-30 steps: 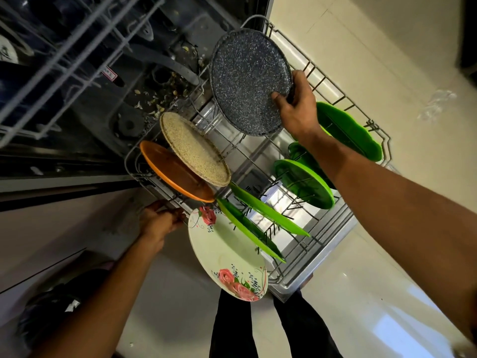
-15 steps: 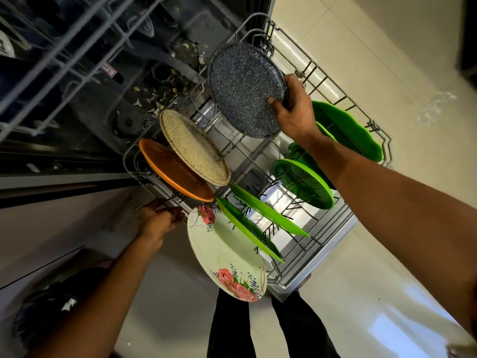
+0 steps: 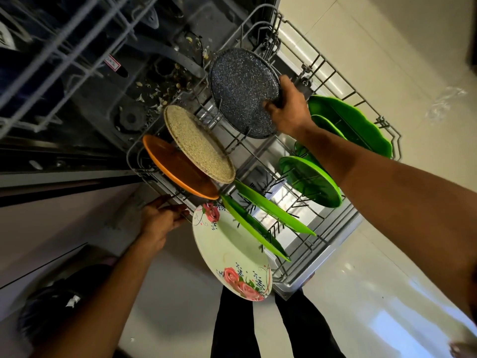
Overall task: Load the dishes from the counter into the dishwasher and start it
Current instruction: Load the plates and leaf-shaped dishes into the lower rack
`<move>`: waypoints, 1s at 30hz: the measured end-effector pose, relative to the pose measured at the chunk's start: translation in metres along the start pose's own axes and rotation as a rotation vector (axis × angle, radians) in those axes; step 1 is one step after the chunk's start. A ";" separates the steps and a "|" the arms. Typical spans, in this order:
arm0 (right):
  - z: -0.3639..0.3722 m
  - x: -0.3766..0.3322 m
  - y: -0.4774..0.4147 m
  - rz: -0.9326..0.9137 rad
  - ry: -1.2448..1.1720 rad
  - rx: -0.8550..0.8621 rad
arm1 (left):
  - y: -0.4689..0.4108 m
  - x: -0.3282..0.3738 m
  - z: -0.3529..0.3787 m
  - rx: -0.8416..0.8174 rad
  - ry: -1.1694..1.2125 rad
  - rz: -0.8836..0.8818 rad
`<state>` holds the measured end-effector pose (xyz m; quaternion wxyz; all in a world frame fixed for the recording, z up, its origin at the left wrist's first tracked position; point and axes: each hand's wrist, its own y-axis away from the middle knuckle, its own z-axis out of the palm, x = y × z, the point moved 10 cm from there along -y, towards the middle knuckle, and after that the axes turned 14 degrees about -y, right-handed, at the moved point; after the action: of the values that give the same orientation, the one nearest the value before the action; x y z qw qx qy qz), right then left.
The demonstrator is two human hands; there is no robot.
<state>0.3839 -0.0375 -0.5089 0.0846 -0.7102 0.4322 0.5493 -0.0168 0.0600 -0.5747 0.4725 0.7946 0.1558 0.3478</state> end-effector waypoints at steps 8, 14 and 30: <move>-0.019 0.016 0.019 0.090 -0.053 0.107 | 0.004 0.002 0.002 0.006 -0.045 0.014; -0.040 0.018 0.049 0.157 -0.034 0.211 | 0.007 -0.004 -0.008 -0.013 -0.154 0.012; -0.001 -0.129 0.197 0.120 -0.151 -0.023 | 0.192 0.106 -0.114 0.115 -0.184 0.304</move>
<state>0.2427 -0.0911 -0.3283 0.0755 -0.6406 0.4600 0.6101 -0.0374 0.0976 -0.3310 0.3806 0.8633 0.0097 0.3314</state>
